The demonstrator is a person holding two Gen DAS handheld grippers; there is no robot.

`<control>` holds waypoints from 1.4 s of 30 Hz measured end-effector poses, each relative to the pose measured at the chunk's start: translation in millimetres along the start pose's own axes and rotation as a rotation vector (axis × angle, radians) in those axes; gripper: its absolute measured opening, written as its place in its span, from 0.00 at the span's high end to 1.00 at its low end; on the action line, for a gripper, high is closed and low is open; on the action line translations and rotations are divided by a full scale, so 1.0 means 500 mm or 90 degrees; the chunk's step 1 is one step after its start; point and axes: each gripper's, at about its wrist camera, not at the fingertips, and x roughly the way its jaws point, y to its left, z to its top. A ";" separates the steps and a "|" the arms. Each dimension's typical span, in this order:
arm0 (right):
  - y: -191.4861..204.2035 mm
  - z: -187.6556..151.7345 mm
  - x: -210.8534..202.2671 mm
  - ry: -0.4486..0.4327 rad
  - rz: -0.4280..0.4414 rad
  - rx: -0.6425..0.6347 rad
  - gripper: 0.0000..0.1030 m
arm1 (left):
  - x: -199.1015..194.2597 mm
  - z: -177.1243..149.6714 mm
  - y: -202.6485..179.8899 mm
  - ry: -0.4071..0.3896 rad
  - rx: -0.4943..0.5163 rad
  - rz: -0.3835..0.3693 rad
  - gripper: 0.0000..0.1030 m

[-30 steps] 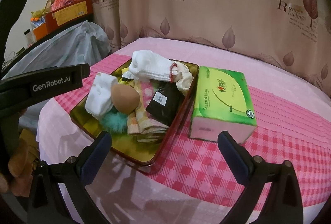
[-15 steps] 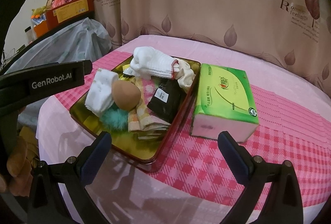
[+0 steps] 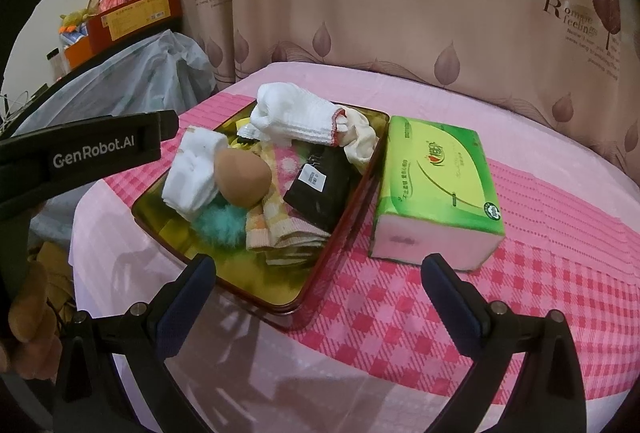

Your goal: Organize soft objects

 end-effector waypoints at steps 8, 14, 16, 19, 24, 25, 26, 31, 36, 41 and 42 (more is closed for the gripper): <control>0.001 0.000 0.001 0.001 0.000 0.000 0.01 | 0.000 0.000 -0.001 0.000 0.000 -0.001 0.37; 0.001 -0.001 0.003 0.003 0.001 -0.001 0.01 | 0.002 0.000 -0.003 0.003 0.007 -0.003 0.37; 0.001 -0.002 0.003 0.004 0.002 0.000 0.01 | 0.001 -0.001 -0.004 0.002 0.008 -0.004 0.37; 0.001 -0.003 0.004 0.005 0.002 0.001 0.01 | 0.002 -0.001 -0.004 0.004 0.009 -0.005 0.37; 0.001 -0.007 0.007 0.006 0.002 0.002 0.01 | 0.001 -0.001 -0.008 0.003 0.015 -0.010 0.37; 0.001 -0.007 0.007 0.006 0.002 0.002 0.01 | 0.002 -0.001 -0.009 0.004 0.018 -0.011 0.37; 0.001 -0.006 0.006 0.005 0.001 0.002 0.01 | 0.003 -0.002 -0.010 0.006 0.020 -0.014 0.37; 0.000 -0.006 0.006 0.006 0.002 0.001 0.01 | 0.002 -0.002 -0.014 0.005 0.027 -0.018 0.37; 0.001 -0.004 0.006 0.006 0.001 0.002 0.01 | 0.001 -0.002 -0.014 0.003 0.028 -0.026 0.37; 0.002 -0.004 0.006 0.005 0.001 0.003 0.01 | -0.005 -0.003 -0.017 -0.006 0.037 -0.031 0.37; 0.002 -0.005 0.006 0.005 0.002 0.002 0.01 | -0.006 -0.003 -0.018 -0.007 0.039 -0.031 0.37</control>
